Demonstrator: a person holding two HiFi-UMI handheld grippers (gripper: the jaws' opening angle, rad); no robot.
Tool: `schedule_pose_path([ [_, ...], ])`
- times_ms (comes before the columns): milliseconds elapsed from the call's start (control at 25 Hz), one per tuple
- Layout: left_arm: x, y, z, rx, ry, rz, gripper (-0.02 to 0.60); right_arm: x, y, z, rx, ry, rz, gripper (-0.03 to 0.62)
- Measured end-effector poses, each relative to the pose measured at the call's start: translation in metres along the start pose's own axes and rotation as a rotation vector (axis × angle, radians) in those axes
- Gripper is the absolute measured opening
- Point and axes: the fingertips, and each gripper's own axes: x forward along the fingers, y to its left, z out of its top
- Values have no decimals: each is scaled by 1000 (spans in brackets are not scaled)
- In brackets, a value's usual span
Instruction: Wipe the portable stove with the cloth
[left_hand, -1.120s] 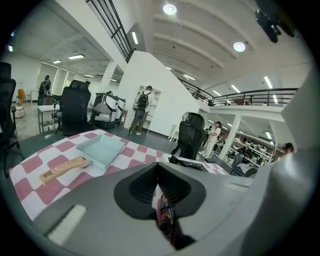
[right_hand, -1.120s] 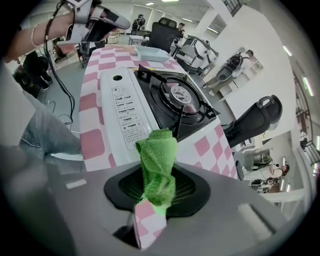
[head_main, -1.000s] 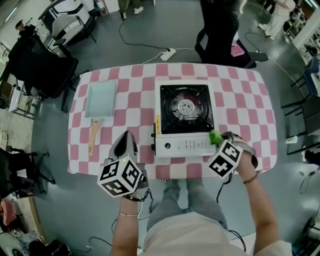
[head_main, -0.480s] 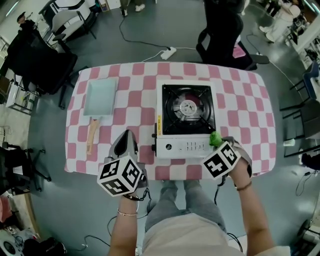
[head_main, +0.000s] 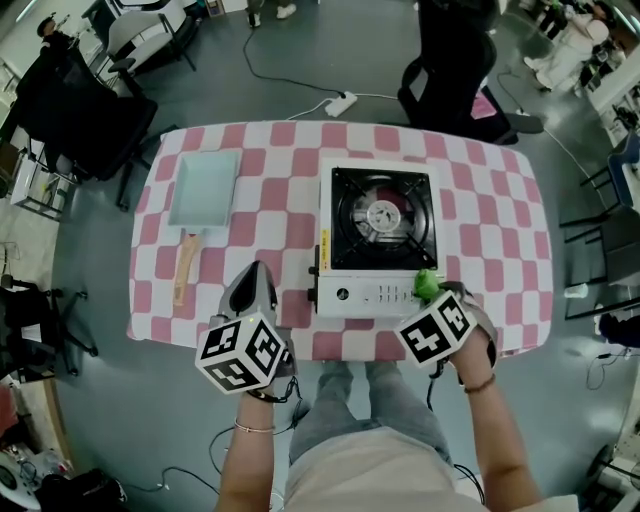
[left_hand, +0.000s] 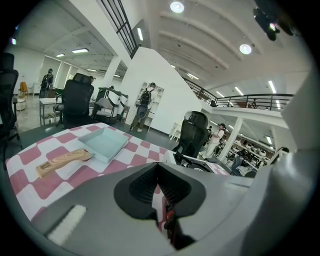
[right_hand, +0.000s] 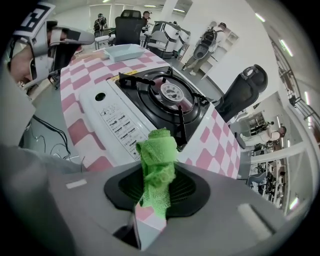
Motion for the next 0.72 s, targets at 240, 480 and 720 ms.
schedule_pose_path([
  [240,-2,7,2,-11,-6,5,0,-8,25,24,38,-37,73,107],
  [480,-10,20,3,-16,-12,20,0,-12,43,43,37,-57,86,107],
  [720,-21,40,3,-35,-13,54,0,-17,60,62,22,-78,108,107],
])
